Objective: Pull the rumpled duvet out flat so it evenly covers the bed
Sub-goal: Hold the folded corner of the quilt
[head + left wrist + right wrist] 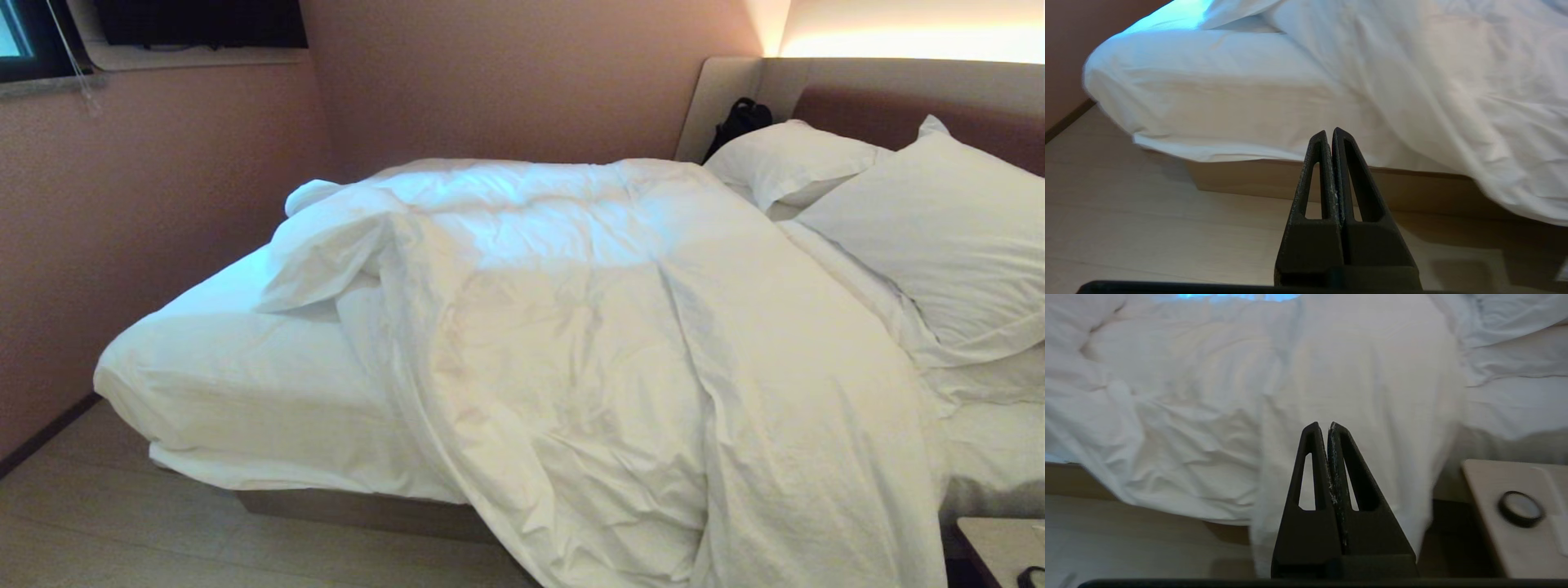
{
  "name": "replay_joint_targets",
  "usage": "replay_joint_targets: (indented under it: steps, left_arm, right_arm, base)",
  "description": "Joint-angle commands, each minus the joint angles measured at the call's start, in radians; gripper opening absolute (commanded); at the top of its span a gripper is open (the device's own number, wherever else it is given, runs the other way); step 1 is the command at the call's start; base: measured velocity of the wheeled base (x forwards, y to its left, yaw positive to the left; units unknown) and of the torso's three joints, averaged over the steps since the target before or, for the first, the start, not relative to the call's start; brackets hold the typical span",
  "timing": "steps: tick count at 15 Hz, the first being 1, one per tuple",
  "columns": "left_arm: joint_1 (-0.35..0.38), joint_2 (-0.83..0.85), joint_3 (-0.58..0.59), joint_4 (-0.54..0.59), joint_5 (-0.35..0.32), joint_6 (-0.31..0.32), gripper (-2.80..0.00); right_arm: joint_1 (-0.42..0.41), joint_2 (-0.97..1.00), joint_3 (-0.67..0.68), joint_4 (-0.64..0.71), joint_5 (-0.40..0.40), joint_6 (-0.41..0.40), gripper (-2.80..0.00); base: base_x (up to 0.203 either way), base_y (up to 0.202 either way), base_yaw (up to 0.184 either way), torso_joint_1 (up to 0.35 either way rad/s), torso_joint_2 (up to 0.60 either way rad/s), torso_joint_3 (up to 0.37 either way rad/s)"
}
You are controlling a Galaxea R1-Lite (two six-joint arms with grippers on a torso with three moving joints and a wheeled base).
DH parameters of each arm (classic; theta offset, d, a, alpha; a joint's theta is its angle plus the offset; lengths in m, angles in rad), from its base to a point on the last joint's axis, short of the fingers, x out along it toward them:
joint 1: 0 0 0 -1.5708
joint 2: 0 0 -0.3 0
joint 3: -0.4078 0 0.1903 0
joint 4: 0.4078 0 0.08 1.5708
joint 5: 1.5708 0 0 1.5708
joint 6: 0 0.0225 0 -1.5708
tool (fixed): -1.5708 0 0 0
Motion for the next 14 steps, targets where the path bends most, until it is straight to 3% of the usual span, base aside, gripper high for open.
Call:
replay_joint_targets:
  steps: [1,14]
  left_arm:
    - [0.001,0.0,0.0,0.0,0.0,0.0,-2.8]
    - [0.002,0.0,0.0,0.0,0.0,0.0,-2.8]
  right_arm:
    - [0.001,0.0,0.0,0.0,0.0,0.0,-2.8]
    - [0.001,0.0,0.0,0.0,-0.001,0.0,-2.8]
  base:
    - [0.0,0.207,0.002,0.002,0.0,0.003]
    - [0.0,0.197,0.0,0.003,0.0,0.002]
